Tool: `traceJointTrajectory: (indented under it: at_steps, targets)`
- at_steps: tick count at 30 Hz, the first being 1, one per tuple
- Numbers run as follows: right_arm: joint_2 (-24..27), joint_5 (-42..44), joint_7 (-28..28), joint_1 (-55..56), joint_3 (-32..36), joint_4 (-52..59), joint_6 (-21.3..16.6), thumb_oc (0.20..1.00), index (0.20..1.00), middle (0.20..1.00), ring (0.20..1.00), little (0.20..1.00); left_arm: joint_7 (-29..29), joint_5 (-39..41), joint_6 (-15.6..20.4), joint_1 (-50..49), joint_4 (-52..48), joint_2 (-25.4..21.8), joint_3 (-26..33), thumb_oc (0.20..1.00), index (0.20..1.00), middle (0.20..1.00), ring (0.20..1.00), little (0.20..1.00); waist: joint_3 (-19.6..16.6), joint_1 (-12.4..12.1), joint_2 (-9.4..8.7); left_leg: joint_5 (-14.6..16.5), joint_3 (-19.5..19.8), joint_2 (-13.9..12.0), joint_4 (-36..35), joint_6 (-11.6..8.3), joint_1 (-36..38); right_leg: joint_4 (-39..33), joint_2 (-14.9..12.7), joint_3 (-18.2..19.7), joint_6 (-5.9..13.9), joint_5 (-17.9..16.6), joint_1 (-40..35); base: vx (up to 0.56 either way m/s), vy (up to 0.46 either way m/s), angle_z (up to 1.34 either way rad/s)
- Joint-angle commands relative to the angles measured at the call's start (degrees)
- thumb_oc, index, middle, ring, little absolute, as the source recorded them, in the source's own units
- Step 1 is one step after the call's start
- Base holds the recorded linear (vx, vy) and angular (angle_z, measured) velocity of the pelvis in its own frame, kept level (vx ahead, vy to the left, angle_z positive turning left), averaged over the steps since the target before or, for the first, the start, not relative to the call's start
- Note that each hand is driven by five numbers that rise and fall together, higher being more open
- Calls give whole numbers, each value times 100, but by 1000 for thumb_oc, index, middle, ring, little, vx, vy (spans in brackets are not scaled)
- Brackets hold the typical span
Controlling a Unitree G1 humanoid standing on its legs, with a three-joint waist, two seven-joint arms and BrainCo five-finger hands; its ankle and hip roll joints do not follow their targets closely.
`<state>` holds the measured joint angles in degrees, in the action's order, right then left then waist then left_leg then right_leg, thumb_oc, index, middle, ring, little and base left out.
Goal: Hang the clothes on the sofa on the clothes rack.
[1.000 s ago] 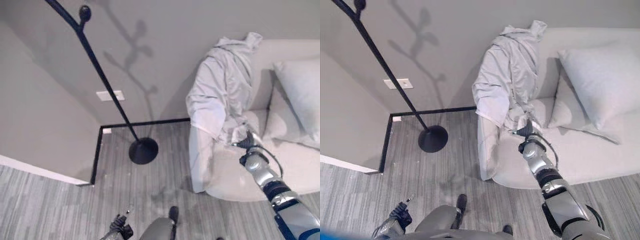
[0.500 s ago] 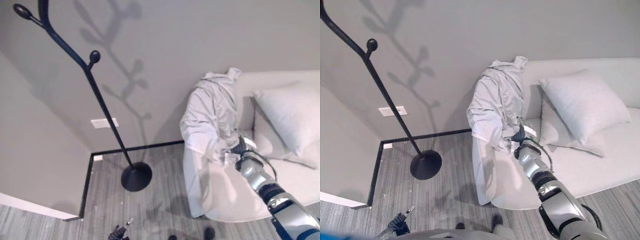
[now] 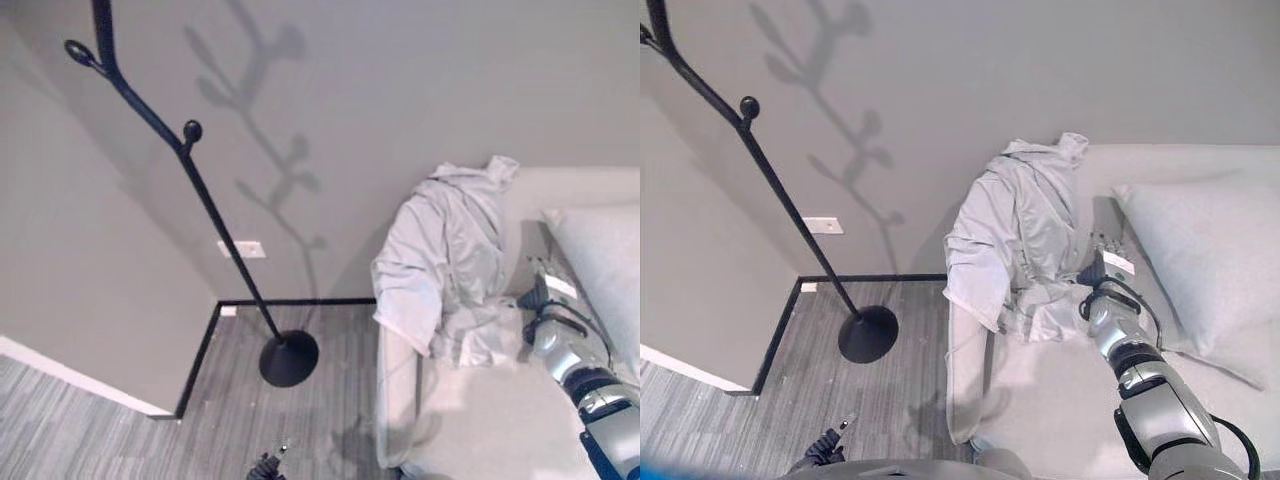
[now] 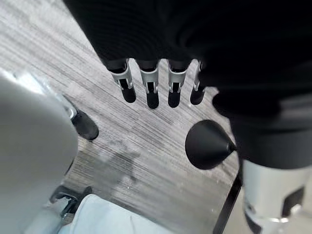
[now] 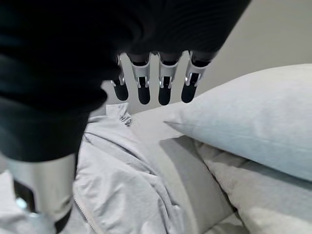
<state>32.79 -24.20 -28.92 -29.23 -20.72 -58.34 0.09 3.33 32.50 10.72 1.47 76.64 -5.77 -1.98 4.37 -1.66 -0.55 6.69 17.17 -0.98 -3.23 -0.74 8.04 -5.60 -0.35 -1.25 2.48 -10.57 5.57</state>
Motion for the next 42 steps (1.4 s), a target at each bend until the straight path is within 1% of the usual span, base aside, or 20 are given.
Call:
traceJointTrajectory:
  at_steps: [1,3,5,7,12,15,16,19,20,26,30,34,36,37,38,41,42]
  targets:
    - [-116,366,-173,-124,-158,-216,-393,1000,1000,1000,1000,1000,-5,-142,108,54,98,-419,-67,1000,1000,1000,1000,1000,-279,-136,-385,38,25,-12,-85,-91,326,832,-85,21,295,453,335,71,-56,23]
    - [-212,502,-153,-140,-220,-419,-456,1000,1000,1000,1000,1000,-2,-124,116,64,91,-437,-74,1000,1000,1000,1000,1000,-292,-163,-373,-18,64,-49,-140,-121,323,861,-73,-32,279,499,348,72,-47,18]
    - [-340,613,-18,-188,-346,-702,-489,1000,1000,1000,1000,1000,-9,-91,113,60,91,-471,-63,1000,1000,1000,1000,1000,-299,-212,-365,-74,83,-79,-157,-150,287,859,-73,-64,267,524,349,56,-29,15]
    - [-501,726,22,-302,-476,-997,-521,1000,1000,1000,1000,1000,-22,-42,123,26,69,-509,-99,1000,1000,1000,1000,1000,-268,-302,-336,-130,126,-83,-169,-181,189,858,-90,-112,258,543,377,53,-19,5]
    - [-762,800,74,-472,-642,-1378,-497,1000,1000,1000,1000,1000,6,92,119,11,127,-576,-9,1000,1000,1000,1000,1000,-224,-424,-293,-183,218,-70,-177,-206,78,863,-138,-183,252,555,416,19,5,2]
    - [-949,974,92,-596,-626,-1700,-436,1000,1000,1000,1000,1000,59,250,133,39,112,-650,87,1000,1000,1000,1000,1000,-193,-549,-235,-171,307,-46,-177,-220,-24,916,-205,-283,250,581,471,31,19,16]
    - [-951,975,91,-599,-627,-1704,-438,1000,1000,1000,1000,1000,59,251,132,40,113,-652,88,1000,1000,1000,1000,1000,-194,-545,-236,-171,309,-46,-177,-220,-27,917,-206,-285,250,582,474,22,24,32]
    - [-1142,1452,66,-789,-441,-1851,-415,1000,1000,1000,1000,1000,130,497,162,121,32,-722,145,1000,1000,1000,1000,1000,-116,-674,-162,-211,370,-41,-177,-219,-190,924,-257,-355,256,584,586,22,28,24]
    - [-1142,1453,66,-790,-441,-1852,-415,1000,1000,1000,1000,1000,130,497,162,122,32,-722,145,1000,1000,1000,1000,1000,-118,-673,-163,-212,371,-41,-177,-220,-194,925,-258,-355,256,584,590,-14,22,9]
    - [-1205,1778,-5,-1103,-397,-2027,-361,1000,1000,1000,1000,1000,83,630,184,297,-156,-683,-185,1000,1000,1000,1000,1000,83,-786,-9,-323,449,-17,-177,-238,-563,911,-354,-449,251,578,866,-18,29,16]
    - [-1271,1720,59,-1133,-510,-2141,-293,1000,1000,1000,1000,1000,34,652,147,330,-176,-614,-337,1000,1000,1000,1000,1000,125,-793,43,-377,469,11,-177,-237,-657,866,-384,-464,244,552,902,6,23,14]
    - [-1345,1641,118,-1131,-601,-2173,-261,1000,1000,1000,1000,1000,-3,661,122,313,-184,-595,-353,1000,1000,1000,1000,1000,112,-796,49,-374,465,20,-177,-237,-672,818,-383,-464,245,534,883,17,26,7]
    - [-1476,1549,119,-1117,-664,-2166,-219,1000,1000,1000,1000,1000,7,715,103,338,-101,-595,-300,1000,1000,1000,1000,1000,100,-768,44,-360,440,28,-177,-236,-682,783,-378,-421,257,482,911,8,55,-2]
    - [-1500,1510,107,-1139,-698,-2142,-205,1000,1000,1000,1000,1000,23,721,112,408,-115,-587,-347,1000,1000,1000,1000,1000,121,-727,40,-348,414,28,-177,-235,-702,778,-381,-394,260,466,944,-55,63,-4]
    - [-1597,1452,64,-1251,-801,-2081,-179,1000,1000,1000,1000,1000,88,731,163,594,-173,-585,-508,1000,1000,1000,1000,1000,184,-636,19,-330,352,25,-177,-230,-753,766,-373,-331,264,424,1032,-120,73,-7]
    - [-1930,1362,-36,-1716,-1091,-2026,-105,1000,1000,1000,1000,1000,263,573,272,1238,-490,-551,-1166,1000,1000,1000,1000,1000,404,-402,-113,-277,84,30,-177,-184,-970,684,-303,-63,273,252,1379,-131,67,-20]
    - [-1930,1362,-36,-1716,-1091,-2026,-105,1000,1000,1000,1000,1000,263,573,272,1238,-490,-551,-1166,1000,1000,1000,1000,1000,403,-403,-114,-277,83,30,-177,-184,-970,685,-302,-62,273,252,1380,-83,46,-40]
